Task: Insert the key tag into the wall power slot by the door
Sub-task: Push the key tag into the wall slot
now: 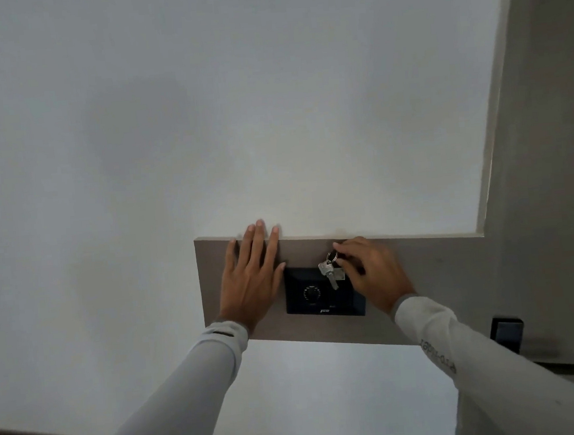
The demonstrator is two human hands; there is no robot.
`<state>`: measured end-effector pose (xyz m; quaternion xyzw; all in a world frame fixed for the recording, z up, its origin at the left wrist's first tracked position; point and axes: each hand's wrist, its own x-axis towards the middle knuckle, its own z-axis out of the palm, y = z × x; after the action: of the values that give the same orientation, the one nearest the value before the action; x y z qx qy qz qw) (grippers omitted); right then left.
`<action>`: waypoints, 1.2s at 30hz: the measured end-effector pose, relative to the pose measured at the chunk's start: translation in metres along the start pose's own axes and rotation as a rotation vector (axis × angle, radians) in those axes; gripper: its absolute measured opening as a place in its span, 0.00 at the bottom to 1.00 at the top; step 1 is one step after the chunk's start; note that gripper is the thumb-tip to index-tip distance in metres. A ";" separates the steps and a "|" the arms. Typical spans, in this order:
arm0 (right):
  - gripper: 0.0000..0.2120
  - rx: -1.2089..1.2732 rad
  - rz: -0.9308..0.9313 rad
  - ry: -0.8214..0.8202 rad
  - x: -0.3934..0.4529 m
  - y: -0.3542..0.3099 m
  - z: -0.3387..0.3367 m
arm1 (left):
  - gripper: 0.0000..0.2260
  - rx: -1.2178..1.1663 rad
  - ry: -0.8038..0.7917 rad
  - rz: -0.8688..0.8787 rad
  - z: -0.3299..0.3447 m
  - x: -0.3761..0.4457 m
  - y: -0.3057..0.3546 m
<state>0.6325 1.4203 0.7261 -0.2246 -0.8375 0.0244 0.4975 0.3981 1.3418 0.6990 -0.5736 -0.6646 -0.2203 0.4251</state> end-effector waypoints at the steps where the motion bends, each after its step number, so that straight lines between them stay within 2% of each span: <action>1: 0.14 -0.084 -0.076 0.018 -0.002 -0.001 0.000 | 0.28 -0.012 0.000 -0.004 0.001 0.000 0.000; 4: 0.24 -0.346 -0.173 0.070 -0.009 -0.001 0.003 | 0.28 -0.031 -0.011 -0.008 0.001 -0.001 0.000; 7: 0.31 -0.533 -0.163 0.038 -0.016 -0.002 0.008 | 0.28 -0.040 -0.013 -0.004 0.001 0.000 -0.001; 14: 0.44 -0.681 -0.045 -0.035 -0.019 -0.011 0.023 | 0.28 -0.039 -0.006 0.014 0.002 -0.001 -0.003; 36: 0.43 -0.688 -0.025 -0.046 -0.039 0.005 0.043 | 0.29 -0.024 0.041 0.021 0.015 -0.002 -0.006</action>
<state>0.6137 1.4170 0.6713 -0.3681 -0.8104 -0.2605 0.3740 0.3879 1.3512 0.6903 -0.5810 -0.6470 -0.2355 0.4340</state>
